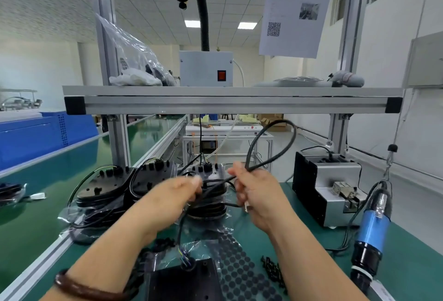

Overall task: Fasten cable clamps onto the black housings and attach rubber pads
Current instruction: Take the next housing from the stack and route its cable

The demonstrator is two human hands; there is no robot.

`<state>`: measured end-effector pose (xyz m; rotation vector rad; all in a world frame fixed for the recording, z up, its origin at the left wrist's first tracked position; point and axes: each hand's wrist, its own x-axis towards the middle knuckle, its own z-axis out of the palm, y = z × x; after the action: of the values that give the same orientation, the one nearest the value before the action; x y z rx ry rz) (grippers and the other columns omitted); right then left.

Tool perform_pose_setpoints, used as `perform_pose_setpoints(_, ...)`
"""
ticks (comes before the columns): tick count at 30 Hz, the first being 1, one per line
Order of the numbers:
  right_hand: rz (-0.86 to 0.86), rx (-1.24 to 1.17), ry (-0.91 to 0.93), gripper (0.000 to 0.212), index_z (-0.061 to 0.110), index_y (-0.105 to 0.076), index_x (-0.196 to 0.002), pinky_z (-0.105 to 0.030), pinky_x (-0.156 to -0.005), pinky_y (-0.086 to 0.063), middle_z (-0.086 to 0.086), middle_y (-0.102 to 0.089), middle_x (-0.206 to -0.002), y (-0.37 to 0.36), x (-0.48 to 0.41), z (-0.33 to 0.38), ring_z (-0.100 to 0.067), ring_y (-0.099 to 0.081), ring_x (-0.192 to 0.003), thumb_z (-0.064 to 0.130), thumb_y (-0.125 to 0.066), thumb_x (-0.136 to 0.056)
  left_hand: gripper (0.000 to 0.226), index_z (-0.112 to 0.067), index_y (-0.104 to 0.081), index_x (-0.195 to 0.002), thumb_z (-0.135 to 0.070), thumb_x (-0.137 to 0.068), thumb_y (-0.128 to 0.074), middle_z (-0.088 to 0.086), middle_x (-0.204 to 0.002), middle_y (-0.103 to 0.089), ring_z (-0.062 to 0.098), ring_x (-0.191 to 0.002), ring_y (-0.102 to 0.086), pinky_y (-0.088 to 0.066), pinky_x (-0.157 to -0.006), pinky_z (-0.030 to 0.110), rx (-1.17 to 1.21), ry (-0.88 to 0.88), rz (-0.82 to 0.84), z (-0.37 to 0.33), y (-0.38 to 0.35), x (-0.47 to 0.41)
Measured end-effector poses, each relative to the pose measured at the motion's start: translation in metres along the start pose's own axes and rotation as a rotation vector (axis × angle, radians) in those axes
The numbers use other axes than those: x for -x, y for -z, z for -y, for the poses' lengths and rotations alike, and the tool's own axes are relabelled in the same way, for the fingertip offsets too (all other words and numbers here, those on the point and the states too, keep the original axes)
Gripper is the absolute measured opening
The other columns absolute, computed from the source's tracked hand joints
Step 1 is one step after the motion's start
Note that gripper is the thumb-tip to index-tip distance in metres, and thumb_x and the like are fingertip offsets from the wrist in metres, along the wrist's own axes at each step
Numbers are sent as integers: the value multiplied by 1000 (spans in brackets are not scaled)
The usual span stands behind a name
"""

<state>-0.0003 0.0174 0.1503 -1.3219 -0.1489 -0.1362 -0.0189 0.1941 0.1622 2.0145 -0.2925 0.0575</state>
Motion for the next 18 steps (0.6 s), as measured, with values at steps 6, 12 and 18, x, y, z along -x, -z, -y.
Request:
perform_pose_setpoints(6,181,1045,386,17,10,-49,-83,-29,-65,-45,-4,-52,-74,-37,8,47,-8,-43,-67,10,-41,-97,104,-40,23,-144,-79,-72,-41,-7,-158,-2,17,-145,-11,-13,-112,37,-585,-655,-436,-100,-2,8)
perform_pose_setpoints(12,174,701,386,14,26,-69,-91,-18,-52,-46,4,-55,-60,-41,-5,90,-6,-48,-51,16,-59,-94,69,-25,-6,-150,-5,-97,-45,7,-114,-59,12,-68,-57,-54,-66,27,159,-452,-336,-138,48,-18)
perform_pose_setpoints(18,10,-254,183,2,1,-65,-88,-17,-57,-52,-3,-64,-68,3,-44,96,-8,-60,-58,1,-64,-88,22,-18,-63,-88,-38,-93,-57,-8,-54,-34,4,-39,-23,-17,-33,15,262,-313,-309,-108,116,-33)
